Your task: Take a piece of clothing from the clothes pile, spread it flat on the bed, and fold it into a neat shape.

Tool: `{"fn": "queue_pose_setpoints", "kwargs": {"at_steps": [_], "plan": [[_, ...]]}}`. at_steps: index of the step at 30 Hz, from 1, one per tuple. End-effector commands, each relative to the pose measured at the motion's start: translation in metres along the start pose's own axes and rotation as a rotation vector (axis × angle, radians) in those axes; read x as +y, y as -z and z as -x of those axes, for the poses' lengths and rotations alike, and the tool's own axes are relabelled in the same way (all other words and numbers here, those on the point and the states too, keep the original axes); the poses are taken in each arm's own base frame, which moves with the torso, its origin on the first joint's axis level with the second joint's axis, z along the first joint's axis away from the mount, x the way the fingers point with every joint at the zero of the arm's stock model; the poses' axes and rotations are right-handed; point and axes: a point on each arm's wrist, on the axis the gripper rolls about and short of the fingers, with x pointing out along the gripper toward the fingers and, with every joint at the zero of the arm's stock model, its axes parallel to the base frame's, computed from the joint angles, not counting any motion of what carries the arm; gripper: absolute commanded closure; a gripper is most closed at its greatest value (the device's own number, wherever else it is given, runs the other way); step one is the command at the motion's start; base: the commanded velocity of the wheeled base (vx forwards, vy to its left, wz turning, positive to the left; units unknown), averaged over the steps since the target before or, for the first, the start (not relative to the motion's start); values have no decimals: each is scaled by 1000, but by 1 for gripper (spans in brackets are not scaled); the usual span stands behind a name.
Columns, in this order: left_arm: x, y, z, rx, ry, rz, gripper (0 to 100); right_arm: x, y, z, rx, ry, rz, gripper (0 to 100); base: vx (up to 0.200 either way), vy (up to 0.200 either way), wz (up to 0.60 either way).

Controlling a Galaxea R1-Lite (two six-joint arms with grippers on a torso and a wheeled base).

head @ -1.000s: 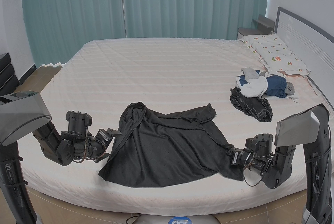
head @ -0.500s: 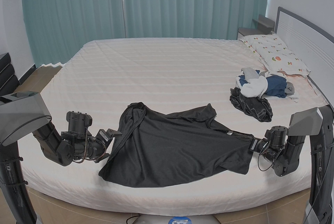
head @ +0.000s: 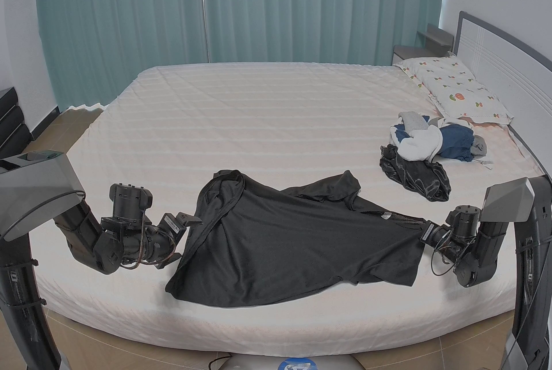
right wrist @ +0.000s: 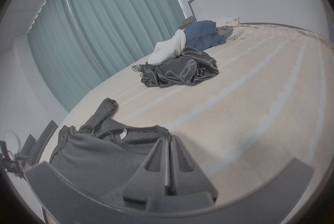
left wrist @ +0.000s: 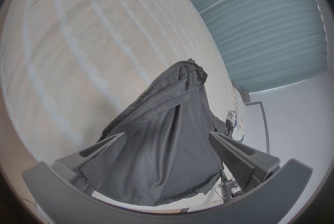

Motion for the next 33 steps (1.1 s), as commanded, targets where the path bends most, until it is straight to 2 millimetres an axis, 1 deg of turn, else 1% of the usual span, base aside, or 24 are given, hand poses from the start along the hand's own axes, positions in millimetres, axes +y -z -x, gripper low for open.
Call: {"fn": "queue_pose_setpoints", "kwargs": {"at_steps": [1, 7, 10, 11, 13, 18, 20, 25, 30, 33], "plan": [[-2, -2, -2, -5, 6, -1, 0, -1, -1, -4, -9, -7, -58, 100, 0, 0, 0], [-10, -9, -7, -42, 33, -9, 0, 1, -1, -6, -5, -36, -79, 100, 0, 0, 0], [-8, -10, -11, -59, 21, -8, 0, 1, 0, -6, -4, -35, -82, 100, 0, 0, 0], [-5, -10, -16, -84, 12, -13, 0, 1, 1, -6, -1, -36, -94, 100, 0, 0, 0], [-6, -11, -20, -96, 17, -22, 0, 2, 2, -5, -4, -40, -113, 100, 0, 0, 0], [-8, -9, -22, -91, 18, -38, 0, 3, 1, -5, -6, -44, -137, 100, 0, 0, 0], [-9, -8, -27, -90, 19, -52, 0, 3, 3, -6, 1, -45, -137, 100, 0, 0, 0], [-17, -16, -37, -137, 23, -124, 0, 9, 11, -5, 21, -54, -151, 100, 0, 0, 0], [-29, -27, -53, -169, -9, -189, 0, 10, 14, -5, 30, -57, -151, 100, 0, 0, 0], [-38, -40, -75, -260, -28, -208, 0, 10, 15, -5, 34, -56, -152, 100, 0, 0, 0]]}}
